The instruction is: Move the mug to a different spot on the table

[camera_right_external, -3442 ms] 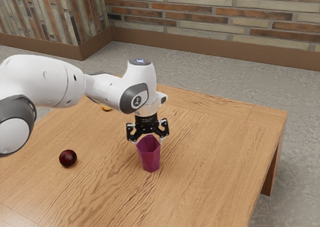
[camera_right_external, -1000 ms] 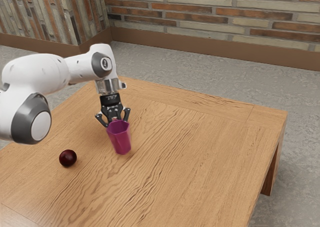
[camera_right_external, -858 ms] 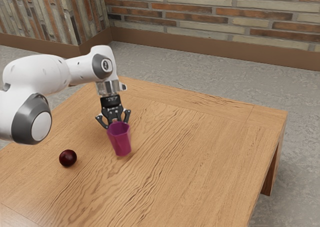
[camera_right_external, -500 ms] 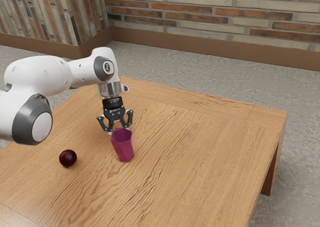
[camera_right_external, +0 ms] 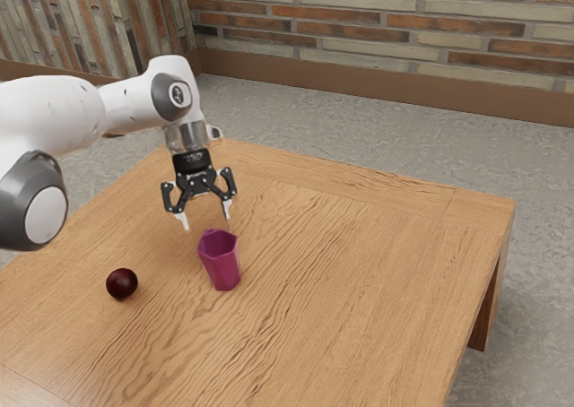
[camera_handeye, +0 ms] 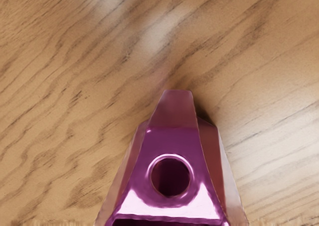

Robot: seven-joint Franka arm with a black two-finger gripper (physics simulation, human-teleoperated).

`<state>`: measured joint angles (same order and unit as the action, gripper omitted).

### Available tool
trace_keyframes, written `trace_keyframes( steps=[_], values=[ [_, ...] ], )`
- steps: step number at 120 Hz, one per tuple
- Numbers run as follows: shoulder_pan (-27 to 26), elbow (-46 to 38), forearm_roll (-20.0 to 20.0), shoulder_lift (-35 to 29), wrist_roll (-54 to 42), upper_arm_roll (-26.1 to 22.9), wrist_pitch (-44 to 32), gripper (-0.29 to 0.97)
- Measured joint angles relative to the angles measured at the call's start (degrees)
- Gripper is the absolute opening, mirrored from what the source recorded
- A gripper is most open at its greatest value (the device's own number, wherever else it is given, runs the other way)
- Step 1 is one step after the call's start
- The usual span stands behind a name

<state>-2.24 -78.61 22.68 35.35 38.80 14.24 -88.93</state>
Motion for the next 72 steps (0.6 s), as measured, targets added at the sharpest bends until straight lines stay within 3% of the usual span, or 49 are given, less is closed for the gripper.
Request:
trace_keyframes(
  steps=[12, 35, 49, 72],
  values=[
    [-2.3, -3.93, -2.31, -9.58, 0.03, 1.04, 0.27, 0.63],
    [-4.28, -7.0, -12.65, -25.38, -4.39, -0.69, 0.83, 0.65],
    [-5.45, -6.37, -18.27, -26.4, -11.06, -4.97, -2.11, 0.65],
    [-4.35, -5.47, -20.85, -25.95, -19.88, -5.17, -4.5, 0.66]
  ],
)
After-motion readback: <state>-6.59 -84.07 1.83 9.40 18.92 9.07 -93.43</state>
